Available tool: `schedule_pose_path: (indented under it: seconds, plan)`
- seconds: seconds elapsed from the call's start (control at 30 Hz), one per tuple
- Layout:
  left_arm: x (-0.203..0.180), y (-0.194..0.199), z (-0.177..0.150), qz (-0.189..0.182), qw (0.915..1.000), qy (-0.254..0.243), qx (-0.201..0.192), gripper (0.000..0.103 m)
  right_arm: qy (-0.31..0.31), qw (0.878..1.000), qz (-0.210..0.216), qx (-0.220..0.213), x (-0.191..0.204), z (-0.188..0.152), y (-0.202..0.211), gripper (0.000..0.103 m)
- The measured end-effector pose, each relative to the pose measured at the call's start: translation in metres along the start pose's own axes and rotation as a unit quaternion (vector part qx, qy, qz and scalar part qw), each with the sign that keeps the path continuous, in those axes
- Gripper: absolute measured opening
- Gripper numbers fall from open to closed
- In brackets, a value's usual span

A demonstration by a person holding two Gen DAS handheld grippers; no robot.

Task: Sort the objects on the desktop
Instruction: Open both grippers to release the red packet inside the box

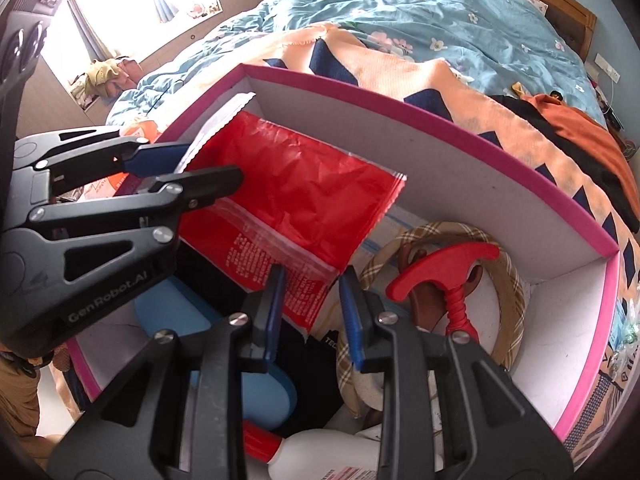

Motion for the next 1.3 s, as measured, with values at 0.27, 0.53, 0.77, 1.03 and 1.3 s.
schedule_pose_path:
  seconds: [0.27, 0.53, 0.77, 1.03, 1.3]
  plan:
    - [0.001, -0.008, -0.001, 0.006, 0.9999, 0.002, 0.015, 0.024, 0.005, 1.0, -0.016, 0.008, -0.001, 0.006, -0.004, 0.034]
    - [0.0, -0.012, 0.0, 0.012, 0.9997, -0.002, 0.023, 0.024, 0.003, 1.0, -0.019, 0.022, -0.004, 0.007, -0.013, 0.035]
    - [-0.001, -0.018, -0.001, 0.018, 0.999, -0.008, 0.039, 0.024, 0.0, 0.999, -0.02, 0.029, -0.008, 0.008, -0.02, 0.038]
    - [0.003, -0.016, 0.001, 0.035, 0.9988, -0.004, 0.035, 0.029, 0.005, 0.999, -0.018, 0.035, -0.007, 0.008, -0.024, 0.041]
    - [0.005, -0.006, 0.008, 0.031, 0.9995, 0.001, 0.005, 0.042, 0.006, 0.999, -0.01, 0.033, -0.005, 0.008, -0.023, 0.046]
Point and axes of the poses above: each gripper's, at about its wrist camera, not at the fingertips, and y roughly against the way its jaws point, x to its left, z to its top, the point moved 9 cm from there along -y, roughly the way its jaws point, and after that the axes turned 7 degrees about -z, right-handed, at the moved point
